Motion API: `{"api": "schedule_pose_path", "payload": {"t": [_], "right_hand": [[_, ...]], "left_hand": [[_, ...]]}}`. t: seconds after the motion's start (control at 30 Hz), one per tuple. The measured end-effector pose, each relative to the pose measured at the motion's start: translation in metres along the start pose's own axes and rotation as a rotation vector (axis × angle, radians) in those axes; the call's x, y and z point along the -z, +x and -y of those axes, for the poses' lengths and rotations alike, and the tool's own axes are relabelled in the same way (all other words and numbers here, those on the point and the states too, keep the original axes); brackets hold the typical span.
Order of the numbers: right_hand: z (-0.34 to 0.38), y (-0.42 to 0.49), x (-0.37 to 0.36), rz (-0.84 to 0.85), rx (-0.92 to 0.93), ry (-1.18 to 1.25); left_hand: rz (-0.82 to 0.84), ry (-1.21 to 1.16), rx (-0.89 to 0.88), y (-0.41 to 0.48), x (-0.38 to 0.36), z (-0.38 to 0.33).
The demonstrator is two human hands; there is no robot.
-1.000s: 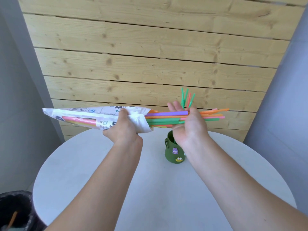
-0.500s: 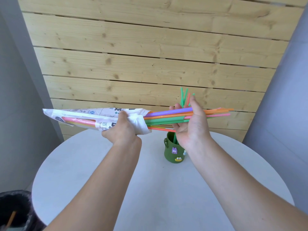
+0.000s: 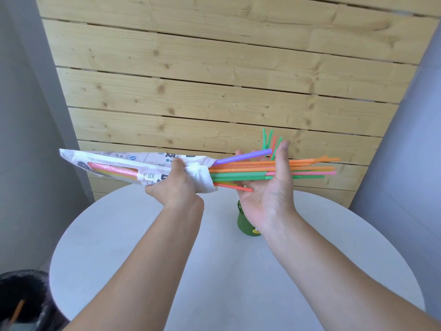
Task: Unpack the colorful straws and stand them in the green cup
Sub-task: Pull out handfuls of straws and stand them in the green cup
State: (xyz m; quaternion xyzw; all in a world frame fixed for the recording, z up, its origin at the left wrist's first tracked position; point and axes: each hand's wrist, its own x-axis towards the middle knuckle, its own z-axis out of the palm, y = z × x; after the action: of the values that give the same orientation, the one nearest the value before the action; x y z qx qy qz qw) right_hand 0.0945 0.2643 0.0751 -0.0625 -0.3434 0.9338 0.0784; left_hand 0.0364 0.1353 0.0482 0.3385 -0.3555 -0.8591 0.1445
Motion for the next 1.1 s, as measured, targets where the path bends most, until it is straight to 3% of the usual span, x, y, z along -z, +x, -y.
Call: {"api": "schedule_pose_path", "payload": {"t": [0.2,0.43,0.67,0.87,1.1], "right_hand": [[-0.009,-0.003,-0.009,-0.075,-0.036,-0.058],[-0.007,0.006,-0.012,-0.16,-0.033,0.036],[0.006,0.019,-0.019,-0.395,0.084,-0.014],[0.022,0.031,-0.018,-0.452,0.082,0.187],[0.042,0.04,-0.01,-0.501,0.133,0.23]], "left_hand": [[0.003,-0.012,-0.013,-0.001,0.001,0.0],[0.028,-0.023,0.038,-0.012,-0.001,0.006],[0.087,-0.012,0.085,-0.027,-0.001,0.014],[0.051,-0.037,0.066,-0.021,0.002,0.007],[0.074,-0.028,0.064,-0.025,0.0,0.015]]}}
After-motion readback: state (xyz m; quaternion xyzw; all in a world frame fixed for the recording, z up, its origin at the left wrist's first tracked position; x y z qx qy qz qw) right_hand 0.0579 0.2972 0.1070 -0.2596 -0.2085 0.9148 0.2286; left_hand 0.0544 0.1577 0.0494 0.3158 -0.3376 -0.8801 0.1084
